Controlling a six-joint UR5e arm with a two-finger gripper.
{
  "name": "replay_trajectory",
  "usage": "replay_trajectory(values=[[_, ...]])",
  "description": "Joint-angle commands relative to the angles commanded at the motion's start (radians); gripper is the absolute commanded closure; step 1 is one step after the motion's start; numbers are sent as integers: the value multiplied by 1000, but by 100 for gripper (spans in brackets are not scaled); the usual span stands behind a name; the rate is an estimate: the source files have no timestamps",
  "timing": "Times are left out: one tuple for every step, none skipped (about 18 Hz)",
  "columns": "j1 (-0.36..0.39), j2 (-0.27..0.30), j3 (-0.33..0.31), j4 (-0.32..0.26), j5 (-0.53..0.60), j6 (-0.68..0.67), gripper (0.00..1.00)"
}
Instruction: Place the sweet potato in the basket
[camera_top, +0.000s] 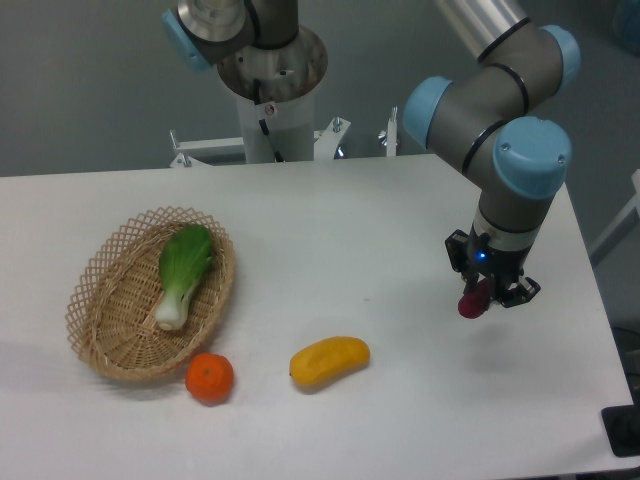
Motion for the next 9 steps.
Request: replay_trajectory(values=[[-2,0,-2,0,2,-8,91],[-2,0,-2,0,0,-14,91],[-3,2,-2,0,-2,-17,91],[-5,3,-3,0,0,-28,91],[-8,3,-3,-2,-2,-41,90],[-12,3,-3,-2,-3,-60,90],[-18,3,-5,-2,-3,-77,90],[-31,3,-3,0,-3,-92,90],[-44,3,-5,0,-3,-113,90]])
